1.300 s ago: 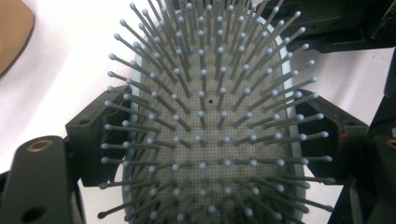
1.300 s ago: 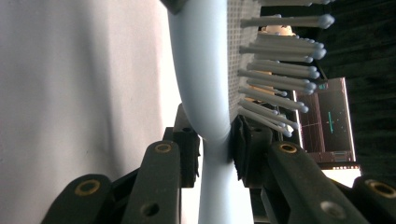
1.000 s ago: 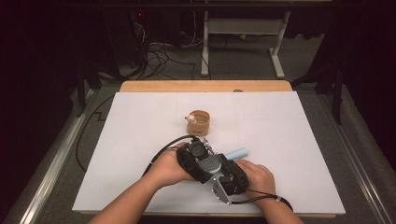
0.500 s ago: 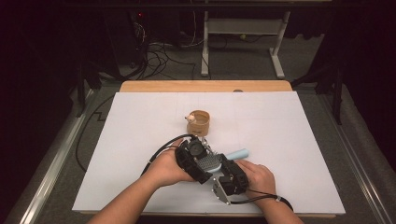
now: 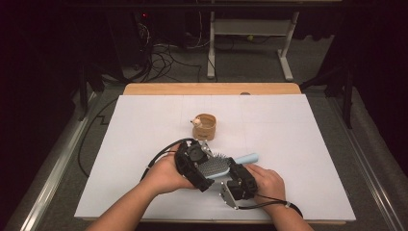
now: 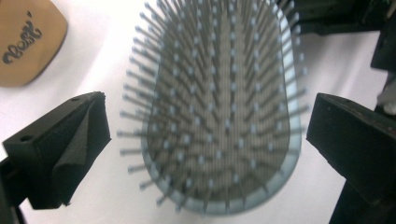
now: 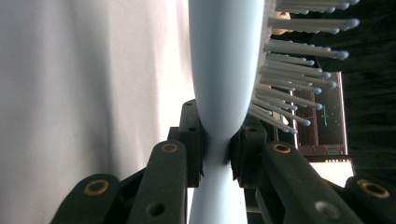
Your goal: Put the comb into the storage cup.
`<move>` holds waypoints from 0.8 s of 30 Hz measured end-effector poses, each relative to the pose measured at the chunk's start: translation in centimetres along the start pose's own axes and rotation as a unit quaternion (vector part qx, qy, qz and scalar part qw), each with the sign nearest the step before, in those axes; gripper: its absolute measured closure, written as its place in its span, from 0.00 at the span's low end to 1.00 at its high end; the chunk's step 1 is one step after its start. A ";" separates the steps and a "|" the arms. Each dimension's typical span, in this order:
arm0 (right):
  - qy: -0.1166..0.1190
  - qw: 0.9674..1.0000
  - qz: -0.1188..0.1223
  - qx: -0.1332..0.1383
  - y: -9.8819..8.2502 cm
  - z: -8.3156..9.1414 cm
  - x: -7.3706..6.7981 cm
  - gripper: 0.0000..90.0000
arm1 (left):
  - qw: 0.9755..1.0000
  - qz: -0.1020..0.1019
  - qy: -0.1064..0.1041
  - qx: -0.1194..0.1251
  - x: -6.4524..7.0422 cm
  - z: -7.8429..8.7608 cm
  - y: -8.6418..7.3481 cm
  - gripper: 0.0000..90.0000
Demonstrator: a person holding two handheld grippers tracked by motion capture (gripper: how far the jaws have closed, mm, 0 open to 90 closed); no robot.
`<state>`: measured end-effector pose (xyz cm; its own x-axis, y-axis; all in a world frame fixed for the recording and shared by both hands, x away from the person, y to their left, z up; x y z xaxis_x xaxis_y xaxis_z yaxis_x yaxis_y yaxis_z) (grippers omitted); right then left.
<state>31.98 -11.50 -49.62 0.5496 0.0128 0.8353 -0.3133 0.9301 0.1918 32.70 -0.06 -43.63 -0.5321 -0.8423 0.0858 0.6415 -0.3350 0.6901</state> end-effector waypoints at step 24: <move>-0.006 1.000 -0.018 -0.013 -1.0 0.2 0.4 0.87 | 0.997 0.078 -0.007 0.028 -4.9 0.2 -2.9 0.01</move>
<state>32.30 -12.48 -49.35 0.5510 -0.0240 0.8342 -0.2730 0.9394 0.2074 33.36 5.06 -45.90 -0.4364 -0.8761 0.2050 0.6856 -0.1763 0.7063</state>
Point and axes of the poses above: each handheld gripper's, and its own axes: z roughly backward along the jaws, y roughly out of its top, x roughly to its right, the point moved 4 cm from there along -z, roughly forward along the jaws, and after that the axes turned 14 degrees about y, right-handed, at the moved point
